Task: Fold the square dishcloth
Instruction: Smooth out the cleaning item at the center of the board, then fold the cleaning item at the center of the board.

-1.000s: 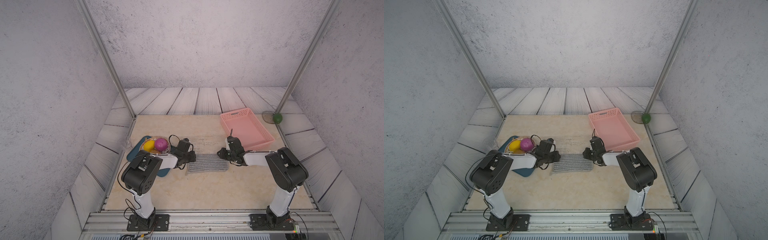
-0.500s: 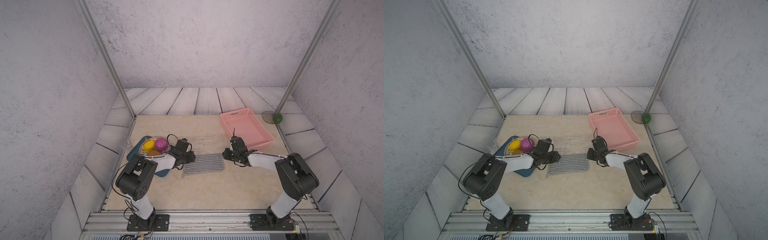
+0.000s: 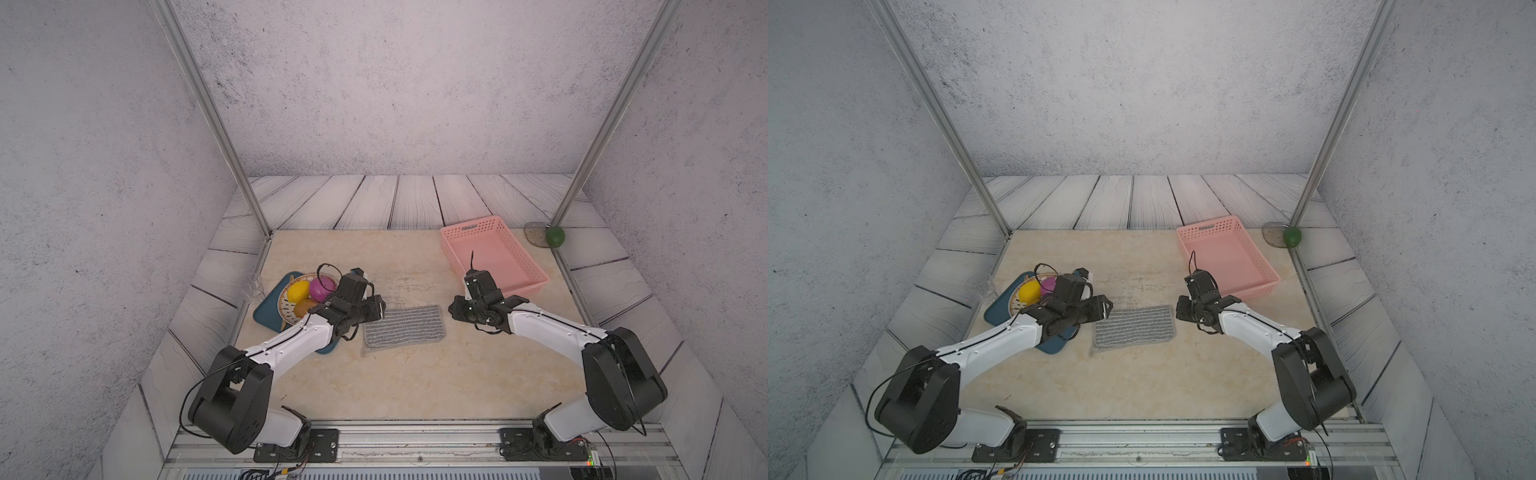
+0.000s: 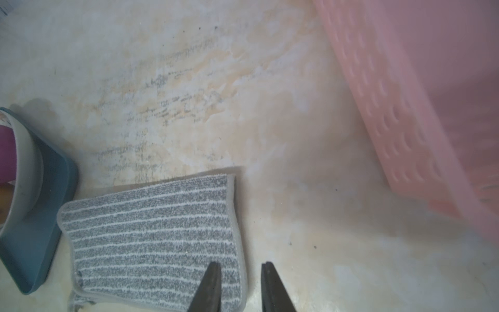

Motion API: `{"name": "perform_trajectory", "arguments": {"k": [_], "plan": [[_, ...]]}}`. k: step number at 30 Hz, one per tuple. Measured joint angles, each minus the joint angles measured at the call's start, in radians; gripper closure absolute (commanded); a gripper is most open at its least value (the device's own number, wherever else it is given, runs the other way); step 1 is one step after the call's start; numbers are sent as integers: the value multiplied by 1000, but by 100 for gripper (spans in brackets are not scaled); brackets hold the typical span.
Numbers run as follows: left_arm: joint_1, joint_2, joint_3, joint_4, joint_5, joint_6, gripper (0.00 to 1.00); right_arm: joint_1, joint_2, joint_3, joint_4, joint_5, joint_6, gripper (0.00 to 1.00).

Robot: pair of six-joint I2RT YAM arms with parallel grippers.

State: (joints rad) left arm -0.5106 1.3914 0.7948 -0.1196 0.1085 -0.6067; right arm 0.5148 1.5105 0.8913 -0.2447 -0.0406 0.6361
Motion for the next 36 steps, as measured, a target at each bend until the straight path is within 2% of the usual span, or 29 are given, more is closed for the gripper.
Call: {"name": "perform_trajectory", "arguments": {"k": [9,21,28,32,36], "plan": [[0,-4,-90,-95,-60,-2,42,68,39,2,-58,12,17,69],[0,98,-126,-72,-54,-3,57,80,170,20,-56,14,27,67],[-2,116,-127,-28,-53,-5,64,93,187,20,-20,-4,41,68],[-2,125,-127,-6,-54,-7,68,99,198,20,12,-12,45,71],[-2,128,-129,1,-55,-7,71,99,204,20,29,-13,50,79]]}}
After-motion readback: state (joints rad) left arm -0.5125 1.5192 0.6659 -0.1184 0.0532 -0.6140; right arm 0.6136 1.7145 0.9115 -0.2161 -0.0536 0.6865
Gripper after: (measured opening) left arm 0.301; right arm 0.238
